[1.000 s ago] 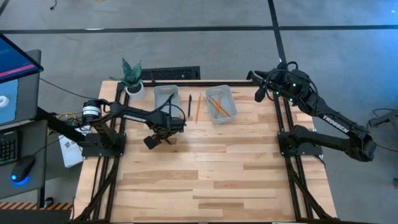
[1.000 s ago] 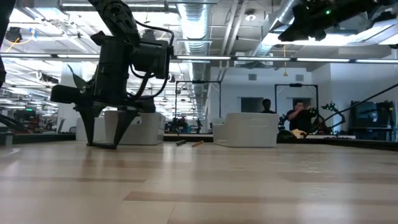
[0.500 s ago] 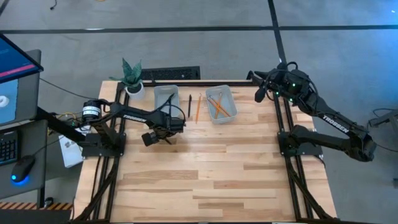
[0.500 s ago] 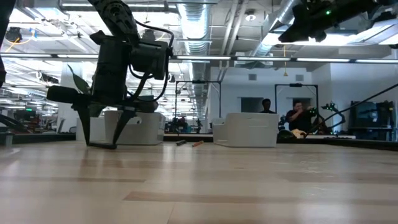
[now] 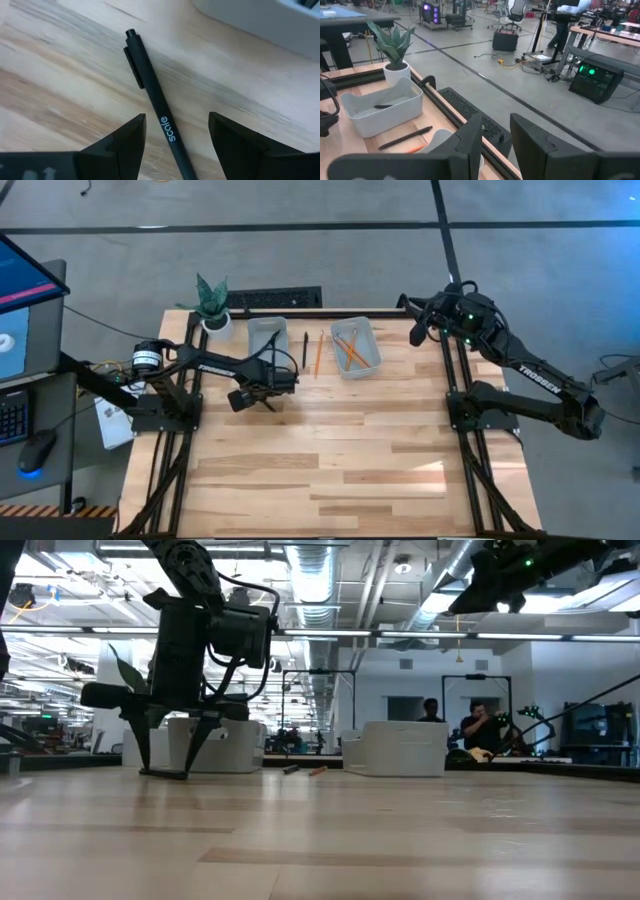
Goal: Sort pens & pencils
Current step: Put the black pen into the left gray bin
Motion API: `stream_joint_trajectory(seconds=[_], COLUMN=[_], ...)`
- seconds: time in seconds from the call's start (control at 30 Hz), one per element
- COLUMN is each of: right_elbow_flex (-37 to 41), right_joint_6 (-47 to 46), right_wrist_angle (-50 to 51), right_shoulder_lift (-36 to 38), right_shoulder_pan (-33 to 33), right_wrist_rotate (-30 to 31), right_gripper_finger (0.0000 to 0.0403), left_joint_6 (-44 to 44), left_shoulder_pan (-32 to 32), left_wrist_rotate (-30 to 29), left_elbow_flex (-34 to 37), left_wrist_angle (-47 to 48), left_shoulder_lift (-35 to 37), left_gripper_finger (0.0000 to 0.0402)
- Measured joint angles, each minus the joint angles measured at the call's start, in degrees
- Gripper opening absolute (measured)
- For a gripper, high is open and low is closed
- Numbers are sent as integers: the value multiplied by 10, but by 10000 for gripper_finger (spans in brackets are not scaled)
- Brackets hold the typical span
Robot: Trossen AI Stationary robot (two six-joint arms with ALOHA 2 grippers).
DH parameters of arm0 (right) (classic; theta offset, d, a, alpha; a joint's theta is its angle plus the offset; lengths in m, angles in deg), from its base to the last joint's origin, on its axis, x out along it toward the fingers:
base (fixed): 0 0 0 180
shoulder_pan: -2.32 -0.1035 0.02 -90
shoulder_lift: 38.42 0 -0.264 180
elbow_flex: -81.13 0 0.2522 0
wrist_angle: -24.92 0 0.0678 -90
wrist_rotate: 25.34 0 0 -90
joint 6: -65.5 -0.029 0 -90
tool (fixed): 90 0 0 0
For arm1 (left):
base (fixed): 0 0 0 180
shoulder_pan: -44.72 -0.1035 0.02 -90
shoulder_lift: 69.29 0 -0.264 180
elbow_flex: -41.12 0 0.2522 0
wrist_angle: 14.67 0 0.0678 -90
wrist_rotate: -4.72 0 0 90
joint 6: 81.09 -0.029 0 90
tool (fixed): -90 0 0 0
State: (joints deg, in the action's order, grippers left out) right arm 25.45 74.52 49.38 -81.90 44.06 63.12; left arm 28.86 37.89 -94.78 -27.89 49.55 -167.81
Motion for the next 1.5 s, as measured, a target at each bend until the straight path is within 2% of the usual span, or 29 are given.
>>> stream_joint_trajectory(seconds=[0.27, 0.4, 0.57, 0.83, 0.97, 1.3, 1.5], right_elbow_flex=[0, 0, 0, 0, 0, 0, 0], right_joint_6=[0, 0, 4, 5, 5, 5, 5], right_wrist_angle=[0, 0, 0, 0, 0, 0, 0], right_shoulder_lift=[0, 0, 0, 0, 0, 0, 0], right_shoulder_pan=[0, 0, 0, 0, 0, 0, 0], right_wrist_rotate=[0, 0, 0, 0, 0, 0, 0], right_gripper_finger=[122, 122, 122, 122, 122, 122, 122], left_joint_6=[24, 49, 50, 50, 52, 29, 21], left_shoulder_pan=[10, 10, 12, 19, 19, 19, 19], left_wrist_rotate=[-38, -21, 12, -4, -11, -14, -13], left_elbow_flex=[0, 0, -4, -3, -3, -3, -3], left_wrist_angle=[2, 2, 6, 2, 2, 3, 6], left_shoulder_lift=[0, -3, -41, -41, -36, -36, -36], left_gripper_finger=[208, 208, 208, 203, 175, 65, 31])
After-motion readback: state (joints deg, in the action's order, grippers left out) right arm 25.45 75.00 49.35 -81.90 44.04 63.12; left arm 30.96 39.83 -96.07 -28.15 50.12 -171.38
